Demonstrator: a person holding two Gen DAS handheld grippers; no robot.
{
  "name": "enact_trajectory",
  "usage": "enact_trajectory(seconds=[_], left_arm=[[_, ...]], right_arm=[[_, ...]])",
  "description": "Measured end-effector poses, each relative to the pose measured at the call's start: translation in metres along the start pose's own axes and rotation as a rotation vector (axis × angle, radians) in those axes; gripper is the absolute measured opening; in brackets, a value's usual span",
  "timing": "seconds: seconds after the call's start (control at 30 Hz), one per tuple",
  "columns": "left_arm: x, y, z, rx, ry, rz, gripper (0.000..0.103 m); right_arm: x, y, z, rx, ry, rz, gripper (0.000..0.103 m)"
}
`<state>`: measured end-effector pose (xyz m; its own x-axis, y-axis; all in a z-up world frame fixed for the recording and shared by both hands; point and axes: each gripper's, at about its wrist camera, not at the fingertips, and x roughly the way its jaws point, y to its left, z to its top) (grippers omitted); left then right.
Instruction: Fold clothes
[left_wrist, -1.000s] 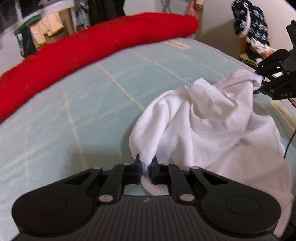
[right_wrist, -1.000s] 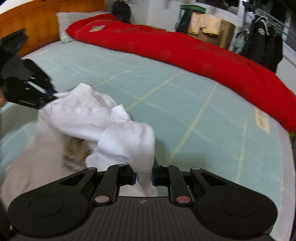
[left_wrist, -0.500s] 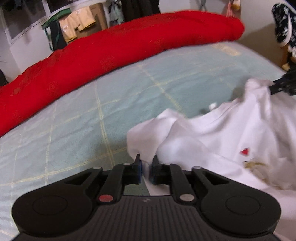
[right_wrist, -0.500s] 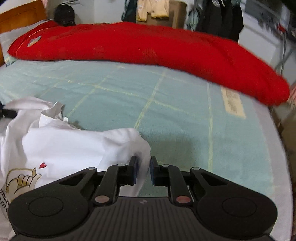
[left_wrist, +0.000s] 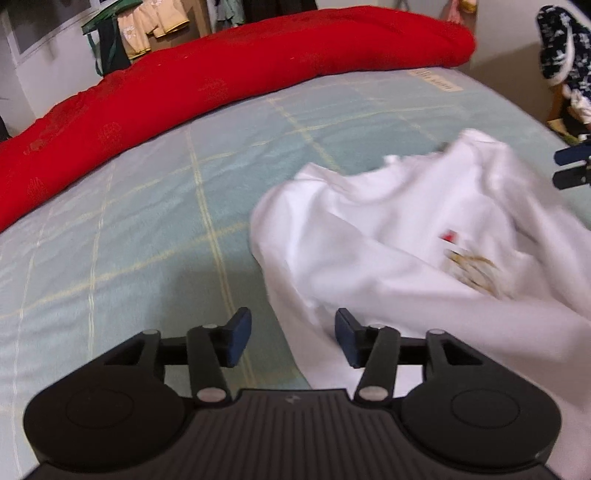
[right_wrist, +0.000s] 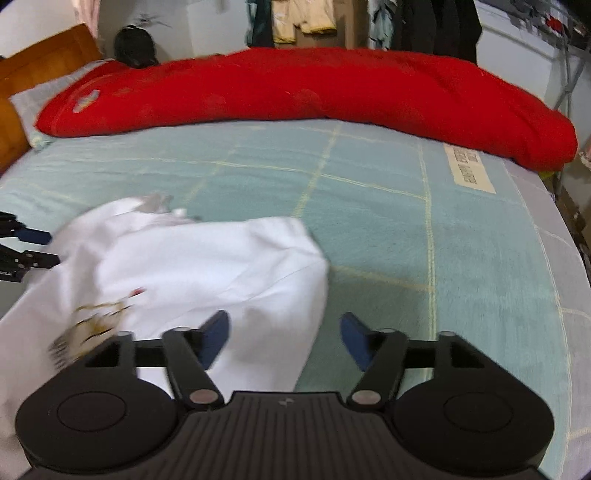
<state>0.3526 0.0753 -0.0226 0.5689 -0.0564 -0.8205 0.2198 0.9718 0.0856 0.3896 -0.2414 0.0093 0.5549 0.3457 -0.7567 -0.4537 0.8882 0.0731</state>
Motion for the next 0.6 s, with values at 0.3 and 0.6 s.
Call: enact_trajectory(seconds=[0.3, 0.6], left_arm=[[-0.078, -0.032, -0.071, -0.058, -0.027, -0.099, 0.071], [-0.123, -0.069, -0.143, -0.107, -0.068, -0.161, 0.074]], right_arm=[[-0.071, 0.082, -0.067, -0.154, -0.012, 0.019, 0.101], [-0.112, 0.129, -0.151, -0.138, -0.052, 0.003, 0.103]])
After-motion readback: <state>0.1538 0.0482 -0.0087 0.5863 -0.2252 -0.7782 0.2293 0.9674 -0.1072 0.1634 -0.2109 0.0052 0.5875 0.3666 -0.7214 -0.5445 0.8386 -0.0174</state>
